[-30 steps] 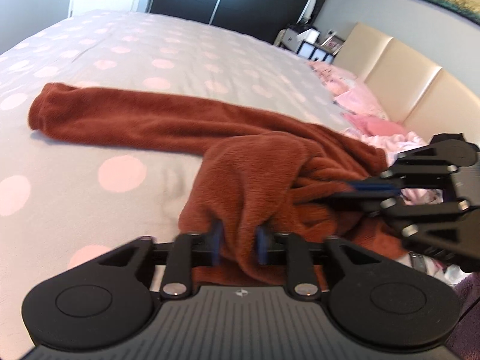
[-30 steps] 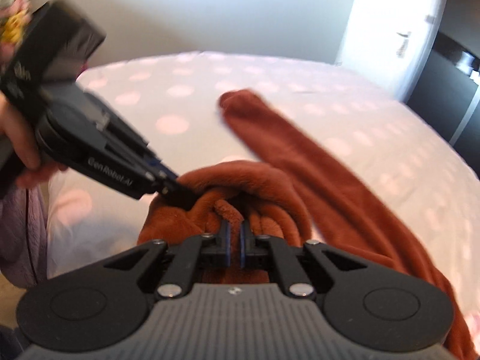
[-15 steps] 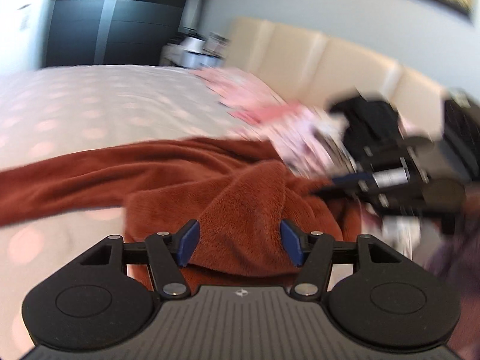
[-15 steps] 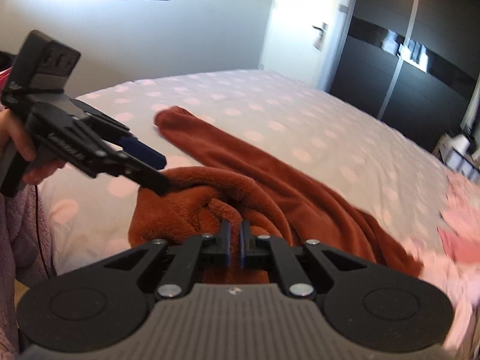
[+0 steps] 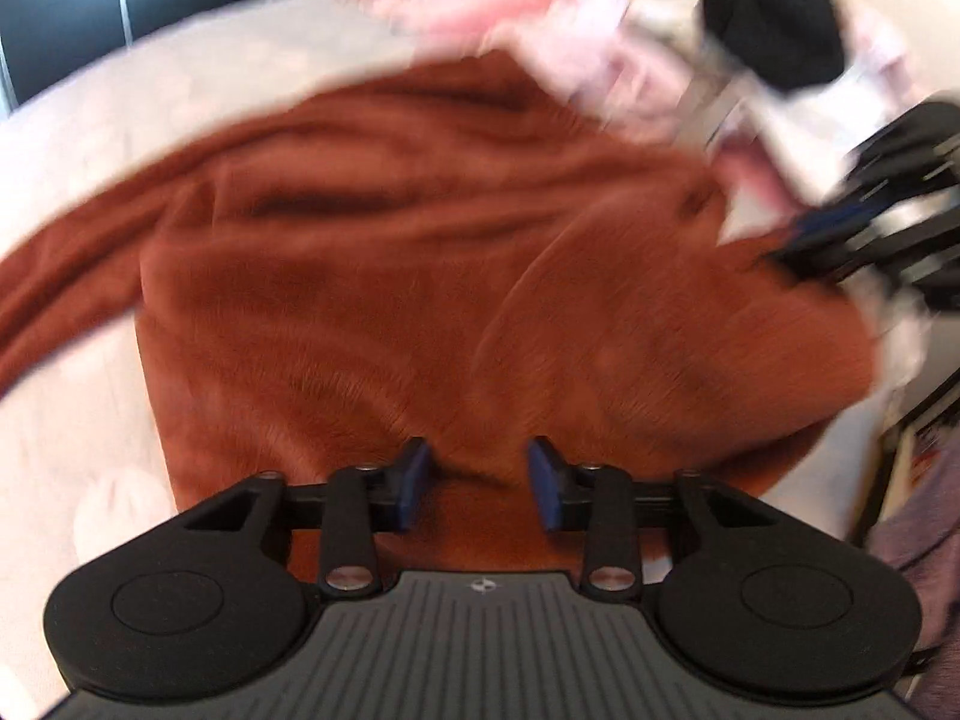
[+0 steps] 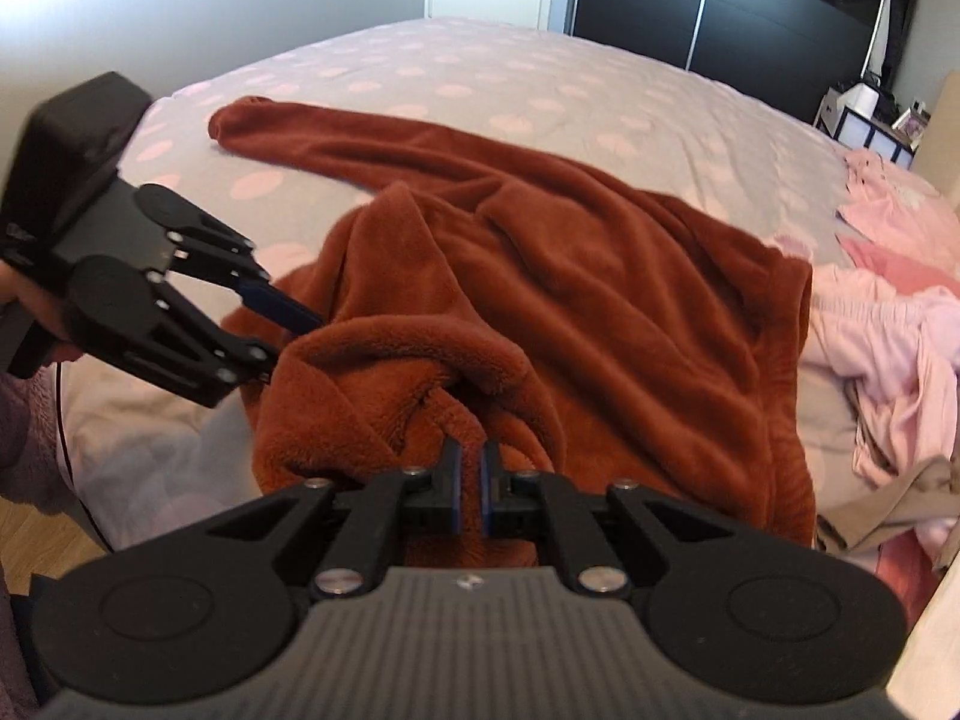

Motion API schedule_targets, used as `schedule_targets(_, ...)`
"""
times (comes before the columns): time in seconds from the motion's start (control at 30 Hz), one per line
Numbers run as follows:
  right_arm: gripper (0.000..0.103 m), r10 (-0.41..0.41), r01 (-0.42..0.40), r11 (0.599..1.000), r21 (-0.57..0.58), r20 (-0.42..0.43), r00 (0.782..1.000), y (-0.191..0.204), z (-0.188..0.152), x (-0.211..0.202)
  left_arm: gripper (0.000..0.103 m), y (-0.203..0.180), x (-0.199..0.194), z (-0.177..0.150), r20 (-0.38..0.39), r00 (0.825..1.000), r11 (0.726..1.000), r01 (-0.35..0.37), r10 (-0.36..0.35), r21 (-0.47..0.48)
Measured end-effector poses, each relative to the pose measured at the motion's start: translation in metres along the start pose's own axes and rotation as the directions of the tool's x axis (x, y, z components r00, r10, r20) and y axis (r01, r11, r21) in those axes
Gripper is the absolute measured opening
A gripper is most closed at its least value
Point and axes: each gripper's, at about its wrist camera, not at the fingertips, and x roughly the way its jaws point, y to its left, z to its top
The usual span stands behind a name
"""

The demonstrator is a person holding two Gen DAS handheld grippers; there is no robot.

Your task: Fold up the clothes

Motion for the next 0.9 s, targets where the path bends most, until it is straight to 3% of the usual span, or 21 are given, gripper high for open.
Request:
schedule_targets(0.1, 0.006, -0.086, 0.086, 0.996, 0.014, 0.003, 0.996, -0.010, -0.005, -0.007, 0.023, 0.006, 0.024, -0.005, -0.073, 0.997, 0.998, -0.033, 0.029, -0.054)
schedule_targets(0.3, 0.006, -0.276, 0.267, 0.949, 0.165, 0.037, 0.960, -0.052, -0.019, -0.048, 0.023, 0.012, 0.026, -0.007, -0.097, 0.995, 0.996, -0.038, 0.031, -0.075)
schedule_targets(0.37, 0.006, -0.285, 0.268, 0.941, 0.208, 0.056, 0.957, -0.063, -0.022, -0.064, 0.023, 0.013, 0.026, -0.008, -0.097, 0.995, 0.996, -0.036, 0.029, -0.076)
schedule_targets(0.53, 0.006, -0.221, 0.200, 0.965, 0.168, 0.117, 0.968, -0.054, -0.017, -0.087, 0.023, 0.015, 0.012, 0.000, -0.084, 0.996, 0.994, -0.011, 0.002, -0.109)
schedule_targets(0.67, 0.007, -0.153, 0.139, 0.986, 0.098, 0.159, 0.975, -0.026, -0.004, -0.090, 0.023, 0.028, -0.026, -0.001, -0.033, 0.999, 0.988, 0.003, -0.008, -0.155)
schedule_targets(0.8, 0.007, -0.064, 0.078, 0.995, -0.065, 0.201, 0.977, 0.028, 0.014, -0.076, 0.027, 0.045, -0.074, -0.004, 0.035, 0.999, 0.979, -0.001, 0.008, -0.202)
schedule_targets(0.9, 0.007, 0.012, 0.028, 0.979, -0.201, 0.193, 0.981, 0.078, 0.022, -0.055, 0.036, 0.056, -0.111, -0.010, 0.097, 0.995, 0.967, 0.030, -0.006, -0.252)
